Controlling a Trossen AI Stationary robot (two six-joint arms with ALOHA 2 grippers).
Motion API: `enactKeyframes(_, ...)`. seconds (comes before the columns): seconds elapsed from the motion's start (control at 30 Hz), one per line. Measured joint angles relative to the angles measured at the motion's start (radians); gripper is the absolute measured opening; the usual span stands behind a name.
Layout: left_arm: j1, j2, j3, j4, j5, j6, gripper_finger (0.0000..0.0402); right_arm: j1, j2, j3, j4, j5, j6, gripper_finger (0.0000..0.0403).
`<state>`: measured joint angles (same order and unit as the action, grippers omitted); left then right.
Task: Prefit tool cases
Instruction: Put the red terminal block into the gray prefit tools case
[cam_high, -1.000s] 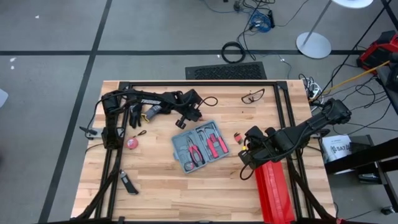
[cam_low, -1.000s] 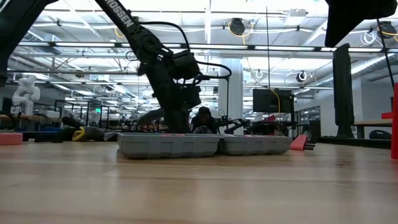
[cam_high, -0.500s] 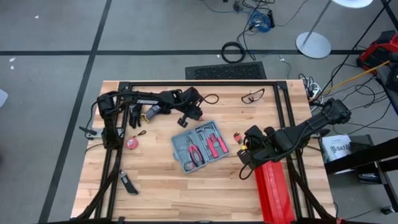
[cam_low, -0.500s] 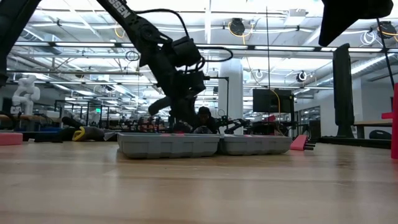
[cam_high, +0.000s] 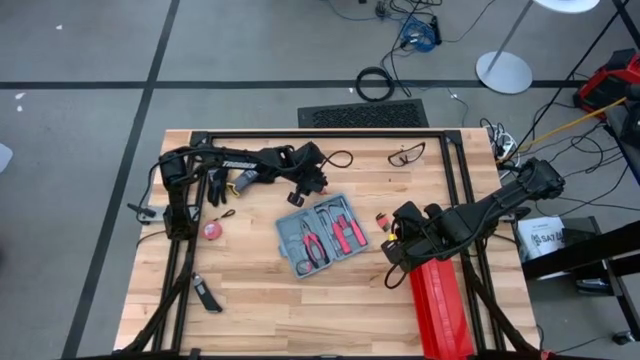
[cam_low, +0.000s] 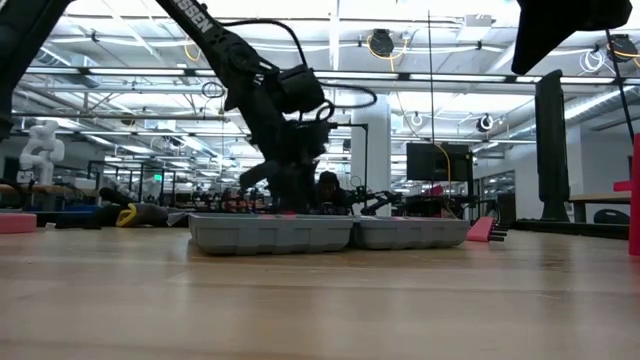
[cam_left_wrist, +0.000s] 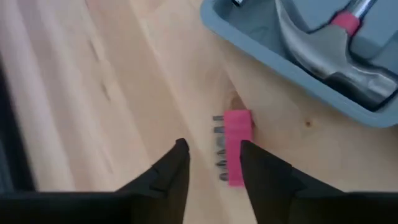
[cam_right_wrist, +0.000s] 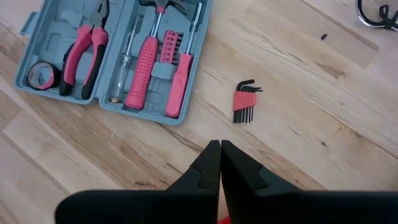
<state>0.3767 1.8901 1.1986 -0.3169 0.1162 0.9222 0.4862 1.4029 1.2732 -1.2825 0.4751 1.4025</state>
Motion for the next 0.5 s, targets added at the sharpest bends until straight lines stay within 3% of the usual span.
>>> enactKeyframes(0.33,0.024,0.064,0.001,-0.003,0.023,-0.026,0.0167,0.000,0.000,0.000,0.008,0.001,0.000,0.0006)
enactKeyframes(0.5,0.054,0.108,0.006,0.000,0.091,-0.046,0.0167,0.000,0.000,0.000,0.016,0.001,-0.008,0.0006)
